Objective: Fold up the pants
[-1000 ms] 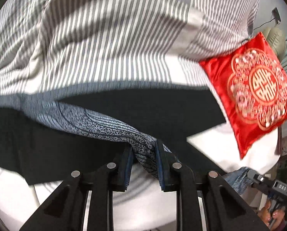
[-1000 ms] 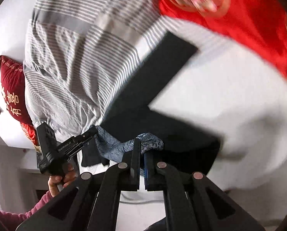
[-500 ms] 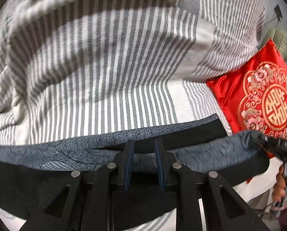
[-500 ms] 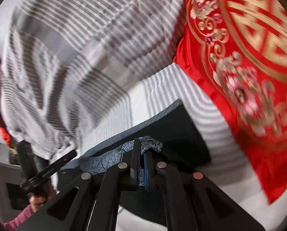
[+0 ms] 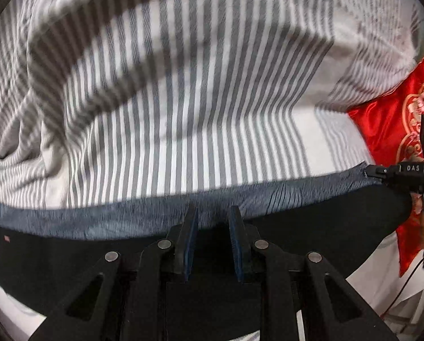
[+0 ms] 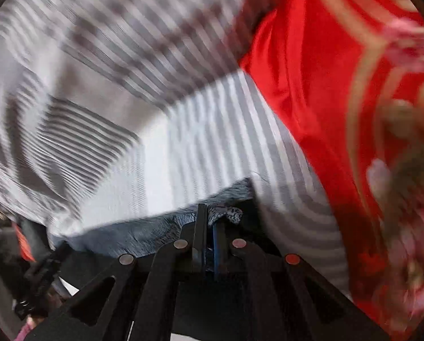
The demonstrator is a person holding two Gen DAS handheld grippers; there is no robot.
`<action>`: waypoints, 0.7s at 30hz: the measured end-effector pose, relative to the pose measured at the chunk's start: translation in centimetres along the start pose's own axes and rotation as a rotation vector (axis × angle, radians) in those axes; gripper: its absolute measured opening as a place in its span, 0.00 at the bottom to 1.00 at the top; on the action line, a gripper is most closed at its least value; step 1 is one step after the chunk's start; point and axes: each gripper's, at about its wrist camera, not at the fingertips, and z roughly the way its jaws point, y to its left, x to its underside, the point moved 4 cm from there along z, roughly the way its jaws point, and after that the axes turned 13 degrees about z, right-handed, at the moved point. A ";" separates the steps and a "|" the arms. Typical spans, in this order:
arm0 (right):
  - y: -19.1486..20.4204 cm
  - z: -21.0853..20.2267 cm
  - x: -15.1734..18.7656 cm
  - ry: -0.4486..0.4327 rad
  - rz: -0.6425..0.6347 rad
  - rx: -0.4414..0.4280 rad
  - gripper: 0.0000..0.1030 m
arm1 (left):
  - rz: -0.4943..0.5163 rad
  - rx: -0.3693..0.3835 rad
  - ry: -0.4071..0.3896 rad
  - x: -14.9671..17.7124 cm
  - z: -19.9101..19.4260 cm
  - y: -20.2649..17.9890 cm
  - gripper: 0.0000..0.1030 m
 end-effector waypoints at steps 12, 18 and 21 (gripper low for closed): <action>4.8 -7.3 1.5 -0.051 -0.152 -0.114 0.86 | 0.076 0.010 0.096 2.4 1.8 -3.6 0.23; 6.3 -2.2 5.6 0.101 -0.263 -0.075 0.63 | 0.089 -0.018 0.120 2.3 4.2 -4.4 0.23; 5.5 0.7 3.6 0.097 -0.230 -0.051 0.63 | 0.086 -0.033 0.107 1.5 5.1 -4.0 0.23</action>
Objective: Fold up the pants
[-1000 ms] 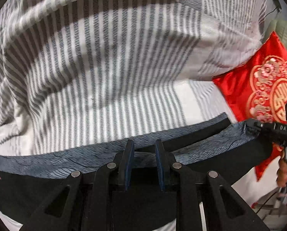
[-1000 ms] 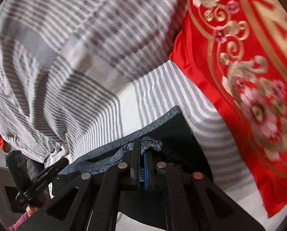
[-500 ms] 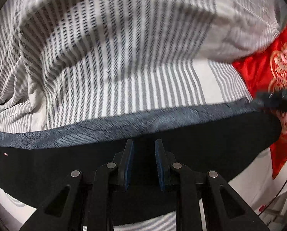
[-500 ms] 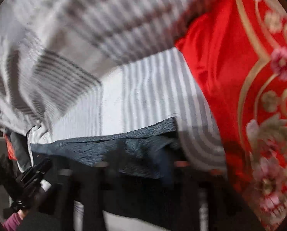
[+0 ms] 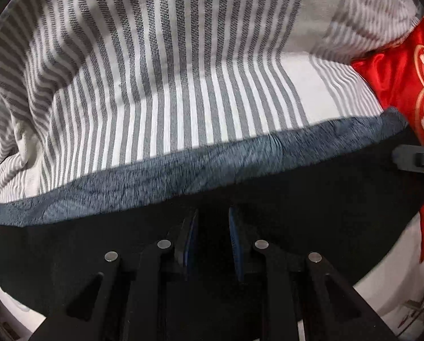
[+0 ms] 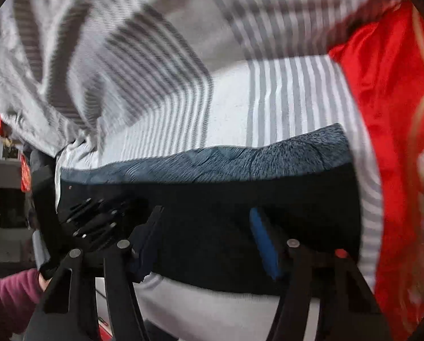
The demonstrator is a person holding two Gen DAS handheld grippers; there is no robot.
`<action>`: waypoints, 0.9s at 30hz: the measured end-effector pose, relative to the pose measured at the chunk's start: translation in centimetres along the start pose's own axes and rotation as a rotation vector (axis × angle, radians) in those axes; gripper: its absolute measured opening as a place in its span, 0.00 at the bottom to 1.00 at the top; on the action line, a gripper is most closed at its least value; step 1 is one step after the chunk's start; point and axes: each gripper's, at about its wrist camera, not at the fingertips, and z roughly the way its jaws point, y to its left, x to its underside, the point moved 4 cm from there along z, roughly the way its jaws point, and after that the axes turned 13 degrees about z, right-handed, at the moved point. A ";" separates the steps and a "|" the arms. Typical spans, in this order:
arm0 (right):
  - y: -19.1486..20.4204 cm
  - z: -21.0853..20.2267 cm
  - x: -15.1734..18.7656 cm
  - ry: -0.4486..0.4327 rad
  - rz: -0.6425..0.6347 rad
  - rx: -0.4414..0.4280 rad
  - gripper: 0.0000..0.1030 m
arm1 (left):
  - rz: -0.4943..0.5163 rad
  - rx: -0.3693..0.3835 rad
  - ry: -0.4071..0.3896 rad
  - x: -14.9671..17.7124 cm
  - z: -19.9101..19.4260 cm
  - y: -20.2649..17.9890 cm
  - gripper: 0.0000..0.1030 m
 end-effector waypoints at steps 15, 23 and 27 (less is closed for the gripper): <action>1.6 -1.3 1.1 -0.091 -0.048 0.167 0.57 | -0.217 -0.140 0.044 4.4 -3.1 11.3 0.24; 0.4 2.4 0.6 -0.062 -0.082 0.198 0.57 | -0.227 -0.209 0.033 4.3 0.0 13.8 0.24; -0.1 1.2 0.3 -0.078 -0.068 0.216 0.57 | -0.212 -0.255 0.012 3.4 -0.2 13.3 0.24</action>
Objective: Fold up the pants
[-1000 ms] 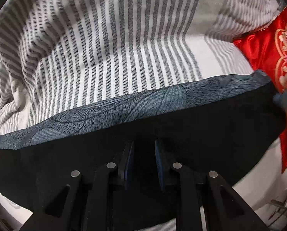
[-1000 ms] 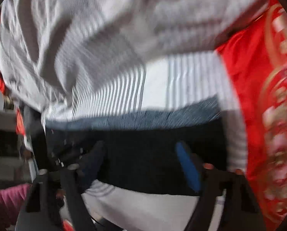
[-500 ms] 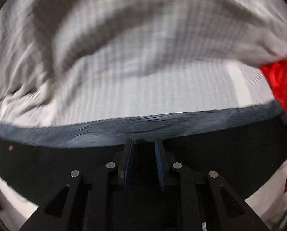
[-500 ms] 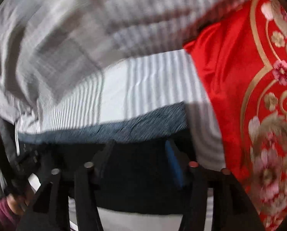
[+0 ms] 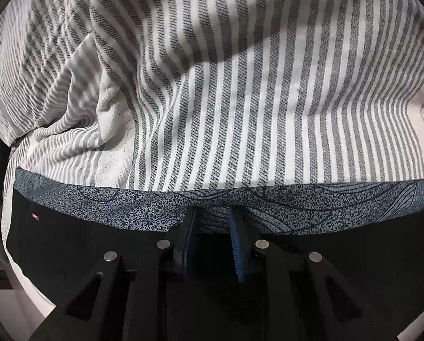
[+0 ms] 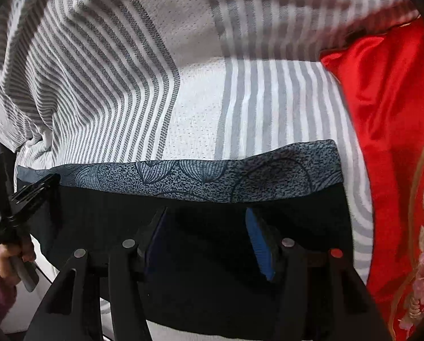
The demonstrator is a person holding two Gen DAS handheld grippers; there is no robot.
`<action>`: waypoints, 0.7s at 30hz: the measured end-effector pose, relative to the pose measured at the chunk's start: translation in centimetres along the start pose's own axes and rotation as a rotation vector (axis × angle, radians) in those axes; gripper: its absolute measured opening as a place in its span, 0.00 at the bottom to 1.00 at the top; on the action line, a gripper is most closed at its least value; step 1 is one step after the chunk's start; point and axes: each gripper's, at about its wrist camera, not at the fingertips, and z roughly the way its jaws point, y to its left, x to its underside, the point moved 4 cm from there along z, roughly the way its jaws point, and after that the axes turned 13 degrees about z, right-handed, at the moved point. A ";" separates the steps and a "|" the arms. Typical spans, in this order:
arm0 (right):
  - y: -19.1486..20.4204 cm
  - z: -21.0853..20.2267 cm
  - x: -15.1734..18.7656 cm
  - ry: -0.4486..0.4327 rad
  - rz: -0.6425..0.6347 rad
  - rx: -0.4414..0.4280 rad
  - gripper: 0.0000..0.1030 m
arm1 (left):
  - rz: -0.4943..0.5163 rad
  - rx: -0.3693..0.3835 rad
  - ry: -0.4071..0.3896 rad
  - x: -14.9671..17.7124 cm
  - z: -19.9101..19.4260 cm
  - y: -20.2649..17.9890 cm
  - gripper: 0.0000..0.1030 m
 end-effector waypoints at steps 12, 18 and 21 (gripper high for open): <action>9.5 -2.6 8.9 0.060 -0.005 -0.193 0.67 | -0.051 0.053 0.020 6.6 -2.8 10.5 0.24; 19.3 0.2 16.2 0.181 -0.054 -0.354 0.67 | -0.051 0.075 0.000 10.1 -3.7 14.9 0.24; 23.5 2.4 19.3 0.233 -0.082 -0.416 0.67 | -0.053 0.072 -0.013 11.2 -3.2 17.2 0.24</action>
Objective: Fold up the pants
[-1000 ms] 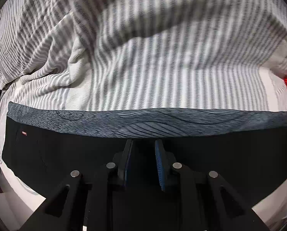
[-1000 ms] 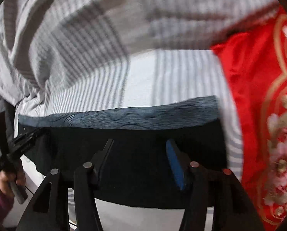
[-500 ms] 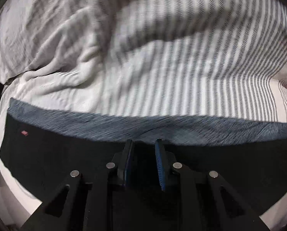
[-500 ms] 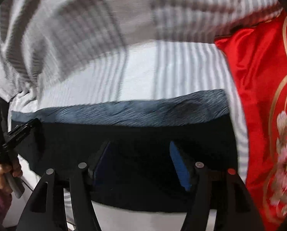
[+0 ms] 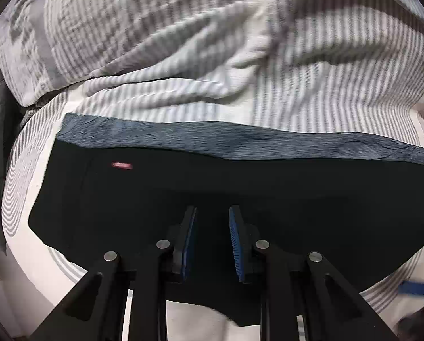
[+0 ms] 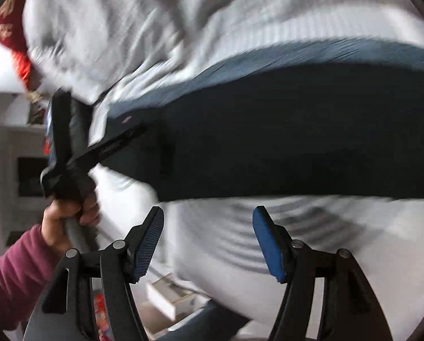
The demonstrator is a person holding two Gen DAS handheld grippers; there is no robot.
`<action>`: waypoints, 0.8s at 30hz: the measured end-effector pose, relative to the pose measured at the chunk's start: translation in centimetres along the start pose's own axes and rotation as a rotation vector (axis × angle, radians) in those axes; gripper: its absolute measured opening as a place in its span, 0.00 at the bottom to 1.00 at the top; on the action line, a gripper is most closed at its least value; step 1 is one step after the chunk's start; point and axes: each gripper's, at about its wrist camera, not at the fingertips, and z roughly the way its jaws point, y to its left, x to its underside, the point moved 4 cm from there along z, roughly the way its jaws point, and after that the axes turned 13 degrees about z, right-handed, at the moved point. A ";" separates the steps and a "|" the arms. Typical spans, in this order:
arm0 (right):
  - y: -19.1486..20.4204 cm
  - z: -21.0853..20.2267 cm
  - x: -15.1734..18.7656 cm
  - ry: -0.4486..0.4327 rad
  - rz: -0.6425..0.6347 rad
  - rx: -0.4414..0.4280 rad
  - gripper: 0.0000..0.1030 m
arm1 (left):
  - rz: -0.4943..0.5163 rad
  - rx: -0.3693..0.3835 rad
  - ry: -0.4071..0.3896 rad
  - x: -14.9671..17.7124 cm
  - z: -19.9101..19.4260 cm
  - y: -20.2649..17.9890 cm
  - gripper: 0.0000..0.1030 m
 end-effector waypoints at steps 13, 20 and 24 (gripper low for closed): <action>4.0 11.6 1.2 0.077 0.030 -0.076 0.67 | -0.009 -0.040 -0.061 2.3 1.1 4.9 0.77; 4.4 14.0 0.1 0.041 0.087 -0.102 0.47 | -0.005 -0.079 -0.019 3.9 2.7 7.0 0.77; 4.8 14.3 -0.8 0.028 0.096 -0.089 0.07 | 0.004 -0.081 -0.013 4.6 2.9 7.6 0.77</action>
